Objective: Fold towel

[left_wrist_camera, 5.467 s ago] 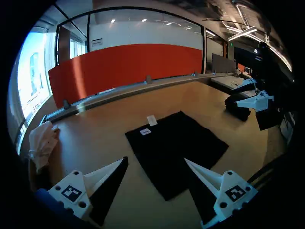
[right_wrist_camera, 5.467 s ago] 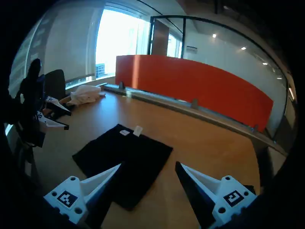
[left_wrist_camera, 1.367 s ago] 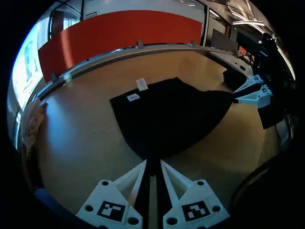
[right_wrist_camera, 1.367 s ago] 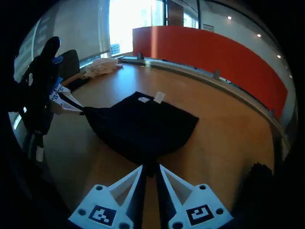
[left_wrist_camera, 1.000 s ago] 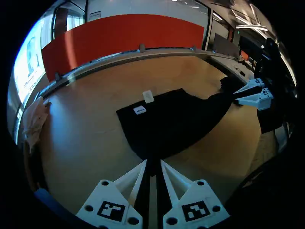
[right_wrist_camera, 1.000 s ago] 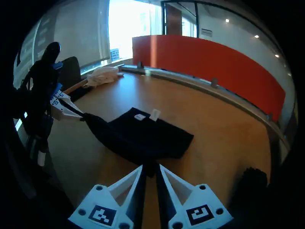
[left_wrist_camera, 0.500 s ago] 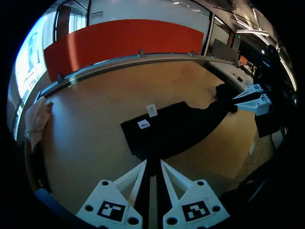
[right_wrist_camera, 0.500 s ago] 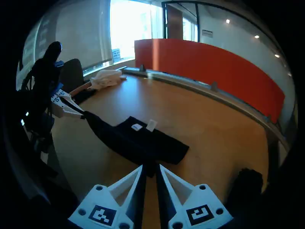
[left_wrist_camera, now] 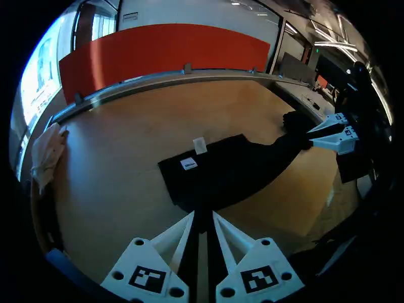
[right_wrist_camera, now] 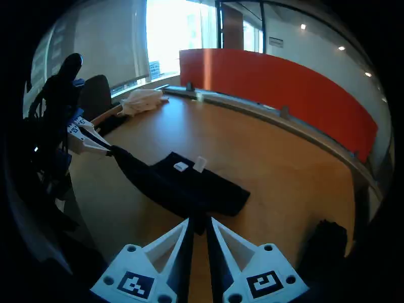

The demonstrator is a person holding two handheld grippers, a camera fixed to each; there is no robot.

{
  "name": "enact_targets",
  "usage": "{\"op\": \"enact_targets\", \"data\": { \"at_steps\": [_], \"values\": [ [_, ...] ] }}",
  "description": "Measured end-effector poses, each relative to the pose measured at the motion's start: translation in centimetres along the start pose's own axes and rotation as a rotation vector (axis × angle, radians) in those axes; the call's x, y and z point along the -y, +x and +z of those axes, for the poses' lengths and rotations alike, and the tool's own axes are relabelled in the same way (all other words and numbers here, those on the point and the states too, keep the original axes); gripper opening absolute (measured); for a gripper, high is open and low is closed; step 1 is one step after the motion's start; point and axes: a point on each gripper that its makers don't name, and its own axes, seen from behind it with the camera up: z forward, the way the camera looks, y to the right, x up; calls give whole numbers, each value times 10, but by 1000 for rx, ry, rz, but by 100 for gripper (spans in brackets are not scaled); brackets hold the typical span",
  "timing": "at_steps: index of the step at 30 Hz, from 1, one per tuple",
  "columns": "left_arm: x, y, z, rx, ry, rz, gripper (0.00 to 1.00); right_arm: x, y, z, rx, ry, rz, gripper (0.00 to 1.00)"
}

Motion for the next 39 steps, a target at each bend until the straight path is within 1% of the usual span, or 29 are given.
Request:
{"op": "enact_targets", "data": {
  "at_steps": [6, 12, 18, 30, 39],
  "values": [
    [2, 0, 4, 3, 5, -5, 9, 0, -5, 5, 17, 3, 0, 16],
    [3, 3, 14, 3, 3, -9, 9, -2, -12, 13, 47, 2, -4, 17],
    [8, 6, 27, 6, 11, -8, 9, -9, -14, 24, 59, 0, 3, 17],
    [18, 9, 53, 21, 22, -52, 9, -30, -16, 47, 86, -12, 15, 17],
    [29, 13, 74, 32, 37, -46, 9, -43, -17, 65, 101, -21, 27, 17]
  ]
}}
